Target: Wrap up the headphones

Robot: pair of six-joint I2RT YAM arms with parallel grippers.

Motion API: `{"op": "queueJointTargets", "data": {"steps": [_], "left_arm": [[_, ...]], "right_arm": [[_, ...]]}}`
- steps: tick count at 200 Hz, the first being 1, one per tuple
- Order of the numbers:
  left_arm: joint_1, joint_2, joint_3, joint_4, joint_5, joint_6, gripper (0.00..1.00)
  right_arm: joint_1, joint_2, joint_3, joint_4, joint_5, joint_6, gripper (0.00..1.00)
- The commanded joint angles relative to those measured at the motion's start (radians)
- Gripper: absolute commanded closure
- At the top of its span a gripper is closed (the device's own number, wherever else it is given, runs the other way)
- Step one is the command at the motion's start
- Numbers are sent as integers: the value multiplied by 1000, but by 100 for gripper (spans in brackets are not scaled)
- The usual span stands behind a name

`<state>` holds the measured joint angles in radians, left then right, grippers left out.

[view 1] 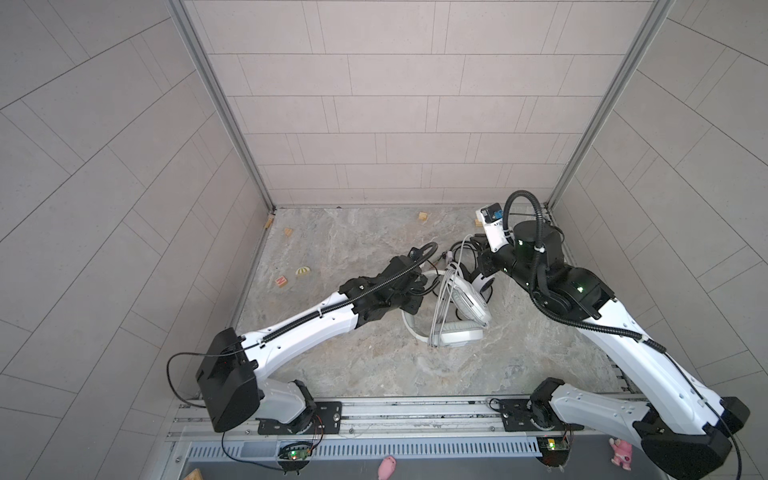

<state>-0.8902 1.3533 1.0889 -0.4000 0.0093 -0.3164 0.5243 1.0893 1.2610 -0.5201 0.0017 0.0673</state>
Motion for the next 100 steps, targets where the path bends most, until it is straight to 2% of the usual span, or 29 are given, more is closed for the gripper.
{"op": "queueJointTargets", "data": {"steps": [1, 44, 69, 80, 100], "left_arm": [[-12, -94, -61, 144, 225, 48, 100], [1, -202, -80, 203, 316, 43, 100], [33, -255, -90, 257, 264, -5, 100], [47, -283, -99, 283, 215, -21, 100], [60, -303, -123, 369, 200, -40, 100]], "right_arm": [[-37, -13, -53, 81, -126, 64, 99], [-46, -38, -111, 73, -254, 84, 99], [-46, -93, -168, 122, -315, 162, 99], [-46, -109, -199, 168, -365, 216, 99], [-46, -118, -246, 269, -458, 318, 99]]}}
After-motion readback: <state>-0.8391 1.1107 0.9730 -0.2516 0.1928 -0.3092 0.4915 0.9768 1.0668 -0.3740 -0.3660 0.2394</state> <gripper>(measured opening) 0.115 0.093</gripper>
